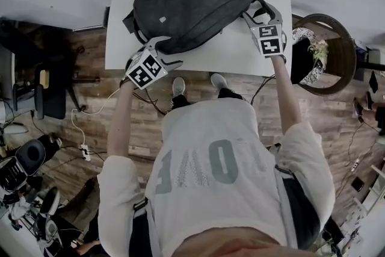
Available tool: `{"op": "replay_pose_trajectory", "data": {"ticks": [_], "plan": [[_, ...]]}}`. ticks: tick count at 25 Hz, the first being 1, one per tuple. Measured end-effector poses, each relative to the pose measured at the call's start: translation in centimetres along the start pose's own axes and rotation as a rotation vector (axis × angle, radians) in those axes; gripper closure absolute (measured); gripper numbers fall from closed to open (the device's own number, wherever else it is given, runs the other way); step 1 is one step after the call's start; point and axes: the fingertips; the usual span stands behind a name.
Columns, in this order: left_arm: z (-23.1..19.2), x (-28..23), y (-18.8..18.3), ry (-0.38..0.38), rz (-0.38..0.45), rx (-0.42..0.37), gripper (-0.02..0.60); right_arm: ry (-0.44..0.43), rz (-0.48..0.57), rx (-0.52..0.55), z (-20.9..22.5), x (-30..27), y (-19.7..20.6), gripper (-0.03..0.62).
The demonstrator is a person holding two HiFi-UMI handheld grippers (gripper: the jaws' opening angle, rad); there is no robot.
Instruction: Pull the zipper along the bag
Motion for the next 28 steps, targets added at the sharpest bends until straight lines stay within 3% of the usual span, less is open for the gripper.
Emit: {"op": "replay_pose_trajectory", "data": {"ticks": [3,6,8,11,17,20,28], "plan": [[-3.1,3.0,1.7,-0.054,-0.106,-0.124,0.202,-0.064,0.033,-0.127,-2.6,3.3,-0.3,0.235],[-5.6,4.6,4.2,-0.058,-0.248,-0.246,0.202,-0.119,0.042,-0.195,-6.4,5.8,0.0,0.235],[-7.2,4.9,5.5,-0.05,-0.331,-0.324,0.202,-0.152,0.036,-0.218,-9.2,6.8,0.3,0.234],[-9.3,5.0,6.6,-0.023,-0.405,-0.379,0.202,-0.202,0.011,-0.195,-13.6,7.3,0.7,0.235],[-10.4,3.9,7.2,0.081,-0.43,-0.357,0.201,-0.259,-0.022,-0.211,-19.7,7.1,0.1,0.234],[-10.3,3.6,7.7,0.127,-0.436,-0.303,0.201,-0.305,-0.053,-0.228,-22.1,6.6,0.1,0.233],[-10.3,3.4,8.0,0.166,-0.43,-0.238,0.201,-0.334,-0.076,-0.291,-24.6,5.4,-0.4,0.233]]}}
Point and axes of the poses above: the fingertips, and each gripper's own axes: x backward along the fingers, z to its right, y out of its underside, and after that the axes turned 5 degrees about y, right-handed
